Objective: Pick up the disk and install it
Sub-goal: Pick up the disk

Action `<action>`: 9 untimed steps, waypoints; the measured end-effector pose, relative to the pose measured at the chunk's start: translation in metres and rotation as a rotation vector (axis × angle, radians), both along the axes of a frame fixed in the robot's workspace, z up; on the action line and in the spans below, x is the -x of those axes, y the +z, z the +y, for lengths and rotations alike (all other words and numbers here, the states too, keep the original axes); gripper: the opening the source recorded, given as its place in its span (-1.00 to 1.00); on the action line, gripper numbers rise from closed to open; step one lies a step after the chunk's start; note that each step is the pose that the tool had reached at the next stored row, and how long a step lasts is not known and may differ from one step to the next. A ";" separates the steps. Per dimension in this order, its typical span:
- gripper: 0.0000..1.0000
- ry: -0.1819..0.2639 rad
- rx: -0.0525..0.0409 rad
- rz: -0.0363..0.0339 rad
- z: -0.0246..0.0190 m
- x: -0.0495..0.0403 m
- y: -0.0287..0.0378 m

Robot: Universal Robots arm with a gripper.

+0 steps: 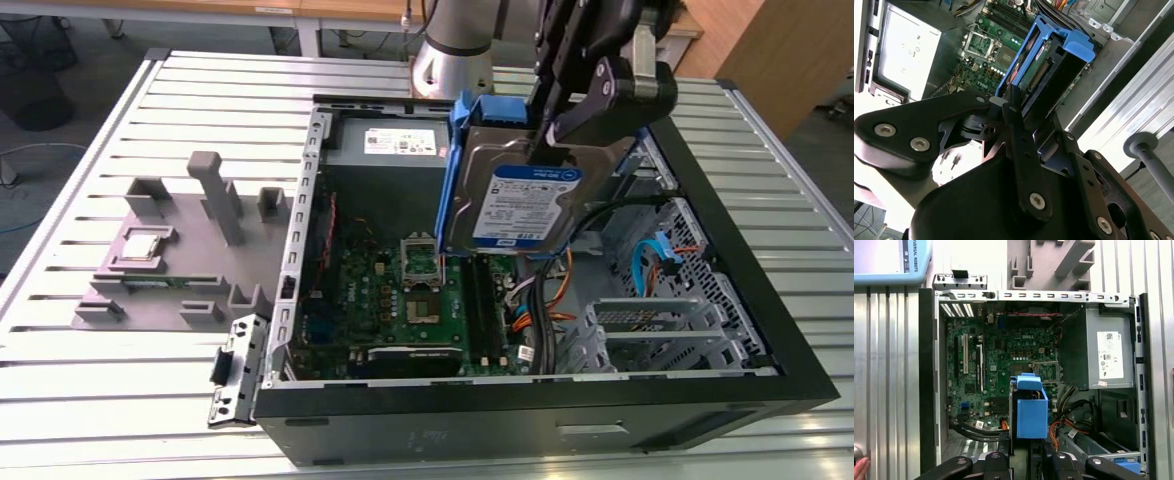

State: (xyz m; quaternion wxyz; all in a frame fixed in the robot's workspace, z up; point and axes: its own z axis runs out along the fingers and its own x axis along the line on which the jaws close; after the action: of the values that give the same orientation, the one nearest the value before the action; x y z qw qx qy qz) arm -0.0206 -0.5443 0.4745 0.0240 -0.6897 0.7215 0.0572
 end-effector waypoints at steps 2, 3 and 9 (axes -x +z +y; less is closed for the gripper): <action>-0.30 0.000 0.0000 0.0000 -0.0011 0.0000 0.0000; -0.30 0.000 0.0001 0.0000 -0.0014 0.0000 0.0000; -0.30 0.000 0.0000 0.0000 -0.0024 0.0000 0.0000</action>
State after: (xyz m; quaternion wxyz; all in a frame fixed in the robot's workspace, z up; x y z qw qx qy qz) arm -0.0205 -0.5467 0.4745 0.0240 -0.6897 0.7215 0.0572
